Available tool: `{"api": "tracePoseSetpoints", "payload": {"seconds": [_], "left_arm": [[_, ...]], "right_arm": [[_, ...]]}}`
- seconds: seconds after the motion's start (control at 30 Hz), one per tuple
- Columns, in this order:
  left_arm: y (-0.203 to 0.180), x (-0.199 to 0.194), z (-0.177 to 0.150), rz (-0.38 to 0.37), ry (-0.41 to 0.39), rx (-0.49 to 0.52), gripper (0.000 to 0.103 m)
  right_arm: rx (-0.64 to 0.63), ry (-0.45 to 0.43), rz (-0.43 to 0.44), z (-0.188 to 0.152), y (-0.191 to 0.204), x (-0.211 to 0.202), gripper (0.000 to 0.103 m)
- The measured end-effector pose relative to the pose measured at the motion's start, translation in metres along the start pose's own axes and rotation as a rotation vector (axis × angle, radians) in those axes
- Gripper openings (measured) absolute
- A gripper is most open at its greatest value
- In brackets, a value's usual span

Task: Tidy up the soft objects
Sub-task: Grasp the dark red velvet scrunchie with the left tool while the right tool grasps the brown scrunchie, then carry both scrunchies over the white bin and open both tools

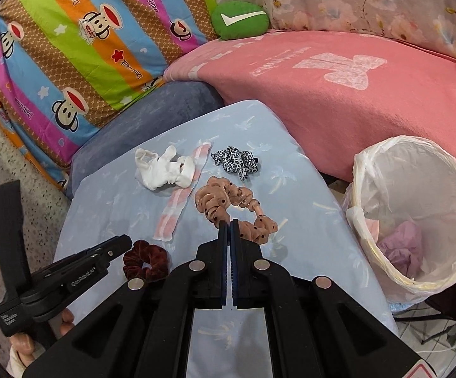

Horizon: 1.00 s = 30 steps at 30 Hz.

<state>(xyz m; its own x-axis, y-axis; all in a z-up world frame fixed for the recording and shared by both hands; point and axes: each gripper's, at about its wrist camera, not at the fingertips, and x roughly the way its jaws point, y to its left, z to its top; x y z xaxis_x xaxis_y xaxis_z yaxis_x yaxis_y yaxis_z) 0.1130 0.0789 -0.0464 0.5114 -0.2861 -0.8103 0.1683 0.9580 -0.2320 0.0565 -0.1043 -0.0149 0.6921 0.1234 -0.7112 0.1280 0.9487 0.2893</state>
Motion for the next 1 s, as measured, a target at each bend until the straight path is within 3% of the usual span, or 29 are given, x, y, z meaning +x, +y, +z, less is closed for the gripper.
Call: {"api": "tracePoseSetpoints", "payload": {"seconds": [0.03,0.07,0.27,0.4,0.5,0.53,0.73,1.0], "left_arm": [[0.007,0.004,-0.002,0.015,0.01,-0.018,0.057],[0.016,0.009,-0.005,0.03,0.015,-0.038,0.06],[0.038,0.032,-0.013,0.064,0.065,-0.086,0.06],[0.042,0.041,-0.016,0.039,0.084,-0.111,0.047],[0.039,0.04,-0.017,0.027,0.088,-0.093,0.023],[0.038,0.039,-0.017,0.027,0.089,-0.09,0.019],[0.022,0.023,-0.014,0.001,0.055,-0.051,0.016],[-0.028,-0.006,-0.002,-0.056,-0.012,0.048,0.016]], "right_arm": [[0.0,0.003,0.0,-0.002,0.0,0.001,0.002],[-0.001,0.006,0.001,-0.004,0.001,0.002,0.002],[-0.007,0.039,0.018,-0.011,0.011,0.017,0.002],[-0.021,0.058,0.022,-0.015,0.017,0.024,0.002],[-0.025,0.068,0.025,-0.017,0.019,0.027,0.002],[-0.027,0.069,0.026,-0.018,0.02,0.027,0.002],[-0.023,0.055,0.025,-0.016,0.02,0.02,0.002],[-0.002,-0.001,0.018,-0.006,0.006,-0.005,0.002]]}}
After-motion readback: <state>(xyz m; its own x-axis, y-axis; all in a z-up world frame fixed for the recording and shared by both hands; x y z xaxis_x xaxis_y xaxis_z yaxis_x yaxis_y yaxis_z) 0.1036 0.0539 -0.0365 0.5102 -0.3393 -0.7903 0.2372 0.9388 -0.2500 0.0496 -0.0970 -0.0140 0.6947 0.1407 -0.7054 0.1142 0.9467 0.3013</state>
